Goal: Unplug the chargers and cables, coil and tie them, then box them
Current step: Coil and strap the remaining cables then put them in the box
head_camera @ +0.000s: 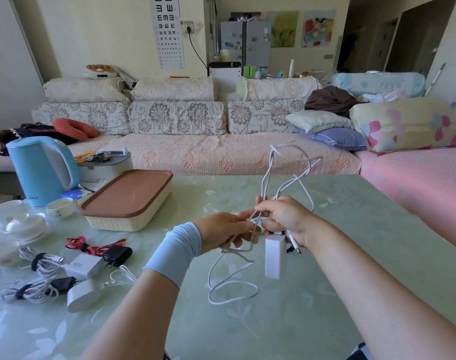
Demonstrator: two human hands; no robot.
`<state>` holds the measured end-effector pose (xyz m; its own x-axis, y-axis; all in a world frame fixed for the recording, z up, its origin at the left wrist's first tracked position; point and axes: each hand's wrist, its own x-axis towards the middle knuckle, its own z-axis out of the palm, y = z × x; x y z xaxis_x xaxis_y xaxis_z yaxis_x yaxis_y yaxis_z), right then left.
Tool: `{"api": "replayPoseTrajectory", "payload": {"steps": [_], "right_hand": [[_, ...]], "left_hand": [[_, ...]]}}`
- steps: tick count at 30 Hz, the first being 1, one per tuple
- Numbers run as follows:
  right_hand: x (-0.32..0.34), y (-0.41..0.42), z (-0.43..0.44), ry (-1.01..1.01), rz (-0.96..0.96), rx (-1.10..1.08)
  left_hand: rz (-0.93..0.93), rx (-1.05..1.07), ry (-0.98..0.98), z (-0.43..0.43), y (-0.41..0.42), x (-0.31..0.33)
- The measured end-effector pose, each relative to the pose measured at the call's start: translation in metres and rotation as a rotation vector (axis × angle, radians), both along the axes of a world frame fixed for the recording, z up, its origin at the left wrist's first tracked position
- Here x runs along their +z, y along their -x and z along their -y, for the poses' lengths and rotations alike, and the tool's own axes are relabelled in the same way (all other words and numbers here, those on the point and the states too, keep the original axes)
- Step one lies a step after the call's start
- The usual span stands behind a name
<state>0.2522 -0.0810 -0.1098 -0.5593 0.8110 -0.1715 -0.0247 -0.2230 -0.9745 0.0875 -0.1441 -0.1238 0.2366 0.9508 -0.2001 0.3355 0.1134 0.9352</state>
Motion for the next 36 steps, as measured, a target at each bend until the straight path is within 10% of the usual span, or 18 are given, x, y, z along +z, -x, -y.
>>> {"api": "replayPoseTrajectory", "payload": {"steps": [5, 12, 20, 26, 32, 36], "right_hand": [[-0.002, 0.002, 0.001, -0.057, 0.031, 0.023], [-0.008, 0.010, 0.015, -0.106, 0.243, 0.112], [-0.006, 0.018, 0.023, -0.190, 0.349, 0.122], [-0.005, 0.014, 0.024, -0.324, 0.401, 0.116], [-0.005, 0.001, 0.021, -0.430, 0.888, 0.269], [-0.006, 0.004, 0.019, -0.412, 0.730, 0.151]], "left_hand": [[0.077, 0.117, 0.005, -0.004, -0.004, -0.004], [0.901, 0.392, 0.029, -0.017, 0.000, -0.001], [1.315, 0.671, -0.062, -0.027, 0.010, 0.002], [1.335, 0.733, -0.108, -0.019, 0.023, 0.002], [1.345, 0.889, -0.046, -0.013, 0.037, 0.003], [1.333, 0.655, 0.109, -0.012, 0.028, 0.001]]}}
